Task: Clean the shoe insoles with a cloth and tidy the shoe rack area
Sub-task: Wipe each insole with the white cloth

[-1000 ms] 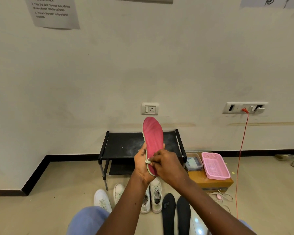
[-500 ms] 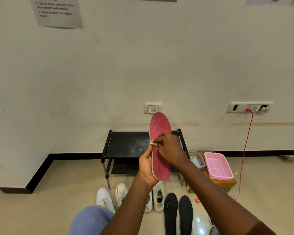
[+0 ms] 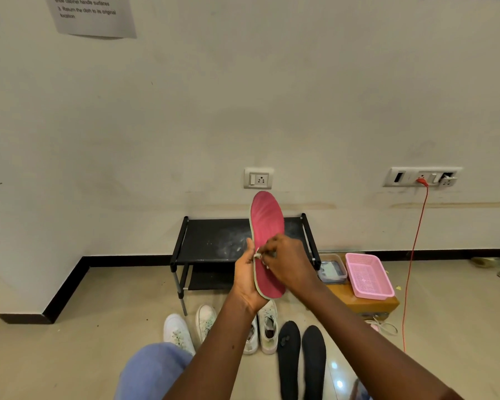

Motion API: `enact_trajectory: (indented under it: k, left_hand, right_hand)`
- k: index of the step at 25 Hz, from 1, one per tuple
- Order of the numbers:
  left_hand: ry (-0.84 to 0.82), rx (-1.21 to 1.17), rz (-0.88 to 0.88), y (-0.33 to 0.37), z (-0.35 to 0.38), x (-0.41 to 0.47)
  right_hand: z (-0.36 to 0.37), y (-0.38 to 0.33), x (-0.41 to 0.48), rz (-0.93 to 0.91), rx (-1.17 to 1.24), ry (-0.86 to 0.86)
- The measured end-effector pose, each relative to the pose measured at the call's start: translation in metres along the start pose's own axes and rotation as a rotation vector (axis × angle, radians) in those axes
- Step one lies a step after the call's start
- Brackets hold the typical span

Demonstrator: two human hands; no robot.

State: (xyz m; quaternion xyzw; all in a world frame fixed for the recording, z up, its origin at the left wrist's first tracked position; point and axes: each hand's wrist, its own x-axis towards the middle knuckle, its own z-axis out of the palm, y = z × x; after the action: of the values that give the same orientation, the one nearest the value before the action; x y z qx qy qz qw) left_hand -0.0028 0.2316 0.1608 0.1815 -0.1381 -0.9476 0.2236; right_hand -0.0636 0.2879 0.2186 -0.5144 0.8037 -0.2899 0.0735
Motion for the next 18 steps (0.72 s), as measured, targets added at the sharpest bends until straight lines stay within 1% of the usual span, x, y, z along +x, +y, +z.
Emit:
enact_trajectory:
  k: [2, 4, 8, 10, 13, 15, 18]
  left_hand:
    - [-0.008, 0.041, 0.013, -0.001, 0.0, -0.003]
    - [-0.01, 0.074, 0.01, -0.002, -0.002, -0.005]
    - [0.012, 0.062, 0.037, 0.002, -0.003, -0.006]
    - [0.019, 0.039, 0.008, 0.005, -0.004, -0.004]
    - [0.007, 0.031, -0.054, 0.01, -0.007, 0.0]
    - [0.007, 0.036, -0.067, 0.01, -0.01, 0.001]
    - [0.017, 0.013, -0.069, 0.009, -0.014, 0.002]
  right_hand:
    - [-0.003, -0.001, 0.012, 0.016, 0.04, 0.086]
    - [-0.005, -0.002, 0.019, 0.027, 0.059, 0.137]
    - [0.002, -0.002, 0.007, -0.085, 0.0, 0.055]
    - [0.012, 0.004, -0.004, -0.121, -0.01, 0.032]
    - [0.021, 0.008, -0.02, -0.183, 0.039, 0.029]
    - [0.023, 0.01, -0.031, -0.26, 0.073, 0.03]
    - [0.02, 0.017, -0.04, -0.356, 0.068, -0.012]
